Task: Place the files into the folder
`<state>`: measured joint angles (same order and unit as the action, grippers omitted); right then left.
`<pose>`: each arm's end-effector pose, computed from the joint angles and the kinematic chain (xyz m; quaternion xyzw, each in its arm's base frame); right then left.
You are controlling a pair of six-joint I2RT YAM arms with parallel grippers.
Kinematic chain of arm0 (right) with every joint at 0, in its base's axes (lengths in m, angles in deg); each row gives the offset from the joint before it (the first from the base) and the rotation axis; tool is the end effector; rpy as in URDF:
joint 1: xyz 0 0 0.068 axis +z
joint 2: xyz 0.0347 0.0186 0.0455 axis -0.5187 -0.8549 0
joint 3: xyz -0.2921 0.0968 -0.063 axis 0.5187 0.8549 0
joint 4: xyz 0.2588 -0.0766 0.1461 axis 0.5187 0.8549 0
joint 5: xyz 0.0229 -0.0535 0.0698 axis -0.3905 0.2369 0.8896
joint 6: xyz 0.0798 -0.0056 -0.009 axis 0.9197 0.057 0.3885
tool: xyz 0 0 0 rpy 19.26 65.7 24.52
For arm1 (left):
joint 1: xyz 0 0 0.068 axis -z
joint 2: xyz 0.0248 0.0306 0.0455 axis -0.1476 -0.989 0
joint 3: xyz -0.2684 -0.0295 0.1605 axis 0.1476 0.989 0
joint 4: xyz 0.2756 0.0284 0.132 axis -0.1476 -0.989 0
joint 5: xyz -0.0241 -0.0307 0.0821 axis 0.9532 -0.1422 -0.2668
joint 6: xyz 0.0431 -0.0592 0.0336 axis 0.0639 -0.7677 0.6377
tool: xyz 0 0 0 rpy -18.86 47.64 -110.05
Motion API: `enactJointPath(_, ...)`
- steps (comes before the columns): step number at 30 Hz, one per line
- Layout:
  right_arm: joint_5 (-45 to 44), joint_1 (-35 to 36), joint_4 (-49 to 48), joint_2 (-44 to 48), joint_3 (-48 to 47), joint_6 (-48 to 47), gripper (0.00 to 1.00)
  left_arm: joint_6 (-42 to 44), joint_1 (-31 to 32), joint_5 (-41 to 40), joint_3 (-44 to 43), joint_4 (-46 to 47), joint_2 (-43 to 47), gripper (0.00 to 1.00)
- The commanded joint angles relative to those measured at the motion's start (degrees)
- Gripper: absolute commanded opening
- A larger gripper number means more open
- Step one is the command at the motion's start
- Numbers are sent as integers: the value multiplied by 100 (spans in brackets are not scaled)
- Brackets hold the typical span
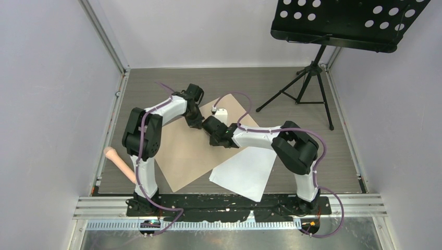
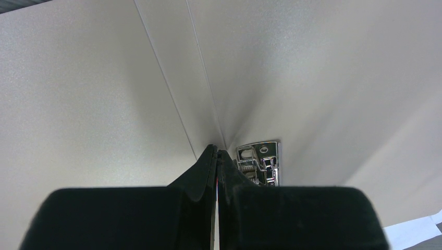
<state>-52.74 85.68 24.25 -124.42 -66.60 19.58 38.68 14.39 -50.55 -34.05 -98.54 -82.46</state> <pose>0.2995 0.3761 0.1398 -0.0373 0.9383 0.1085 0.3262 0.4294 -0.1786 0.1434 -0.2131 0.9649 -0.0741 0.1347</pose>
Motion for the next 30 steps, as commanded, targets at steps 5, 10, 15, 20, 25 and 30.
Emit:
enactJointPath(5,-699,-148,1162,-755,369,418,5,82,36,-53,-82,-372,-172,1)
enactJointPath(10,-398,-163,914,-837,550,477,5,73,33,170,-55,-287,-64,10)
enactJointPath(15,-303,-209,805,-782,611,437,6,23,-14,330,41,-214,325,23)
enactJointPath(20,-243,-232,698,-700,688,426,6,-80,-29,528,106,-85,634,30)
enactJointPath(25,-195,-232,655,-691,692,382,6,-263,-46,631,39,52,623,31)
enactJointPath(30,-171,-240,638,-681,705,341,6,-258,-48,728,-170,277,453,32)
